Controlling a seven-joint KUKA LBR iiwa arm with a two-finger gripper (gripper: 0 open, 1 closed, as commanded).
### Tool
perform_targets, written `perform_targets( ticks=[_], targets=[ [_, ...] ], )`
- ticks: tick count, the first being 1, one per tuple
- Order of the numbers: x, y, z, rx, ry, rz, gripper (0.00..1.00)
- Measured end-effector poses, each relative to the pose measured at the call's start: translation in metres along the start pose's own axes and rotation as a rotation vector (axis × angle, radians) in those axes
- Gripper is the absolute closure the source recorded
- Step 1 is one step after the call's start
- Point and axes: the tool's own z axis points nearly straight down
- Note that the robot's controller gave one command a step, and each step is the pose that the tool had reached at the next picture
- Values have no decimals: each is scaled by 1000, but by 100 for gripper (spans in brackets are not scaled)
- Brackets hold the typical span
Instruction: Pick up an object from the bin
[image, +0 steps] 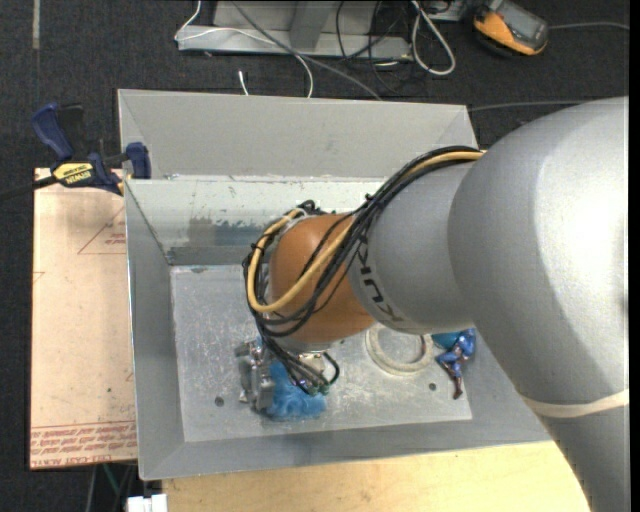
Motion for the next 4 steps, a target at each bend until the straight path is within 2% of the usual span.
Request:
perform_targets(
  ticks=[1,2,3,4],
  targets=[
    [17,-41,-81,10,13,30,100],
    [22,-14,-36,-2,18,-1,100],
    [32,-22,-19,6,12,-153,100],
    [-5,-21,-91,-2,5,2,100]
  ],
)
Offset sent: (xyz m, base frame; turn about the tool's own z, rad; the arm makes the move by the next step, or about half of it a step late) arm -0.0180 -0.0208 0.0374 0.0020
